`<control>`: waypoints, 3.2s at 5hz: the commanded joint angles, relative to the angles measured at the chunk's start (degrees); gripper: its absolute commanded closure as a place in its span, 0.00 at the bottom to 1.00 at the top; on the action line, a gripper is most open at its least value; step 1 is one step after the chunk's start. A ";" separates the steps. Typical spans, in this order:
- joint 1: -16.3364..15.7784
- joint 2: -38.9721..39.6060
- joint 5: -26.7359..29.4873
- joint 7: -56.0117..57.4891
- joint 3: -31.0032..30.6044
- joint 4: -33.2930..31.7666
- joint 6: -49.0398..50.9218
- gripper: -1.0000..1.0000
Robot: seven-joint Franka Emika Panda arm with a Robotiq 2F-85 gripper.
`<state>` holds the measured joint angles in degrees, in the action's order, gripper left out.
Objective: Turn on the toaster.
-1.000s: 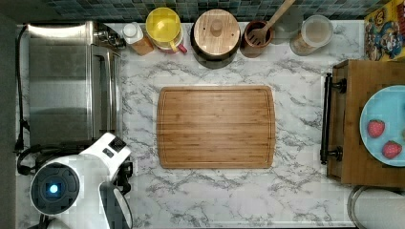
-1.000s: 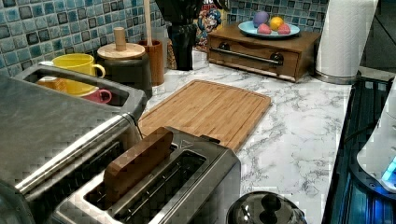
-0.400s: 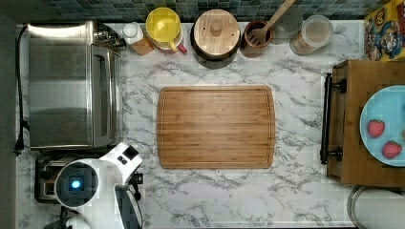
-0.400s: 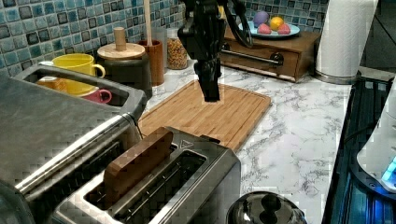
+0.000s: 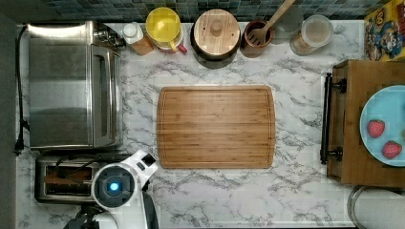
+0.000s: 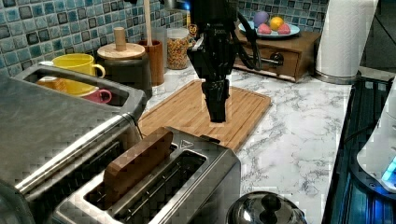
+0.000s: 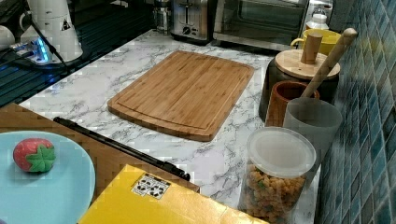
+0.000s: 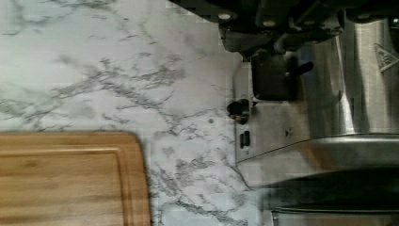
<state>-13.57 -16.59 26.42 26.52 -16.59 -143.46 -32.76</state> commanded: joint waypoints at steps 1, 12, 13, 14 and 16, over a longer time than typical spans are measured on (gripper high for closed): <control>-2.56 -2.53 3.65 7.55 -0.50 0.08 -5.53 1.00; -5.54 20.09 3.35 1.26 -9.43 -12.11 -11.87 1.00; -7.05 26.10 1.53 -1.44 -10.83 -13.16 -16.08 1.00; -7.29 21.04 2.23 -2.20 -11.25 -14.02 -17.98 1.00; -7.39 21.04 2.22 -2.20 -11.15 -13.98 -17.99 1.00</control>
<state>-13.32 -4.06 26.34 28.52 -20.06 -145.03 -46.36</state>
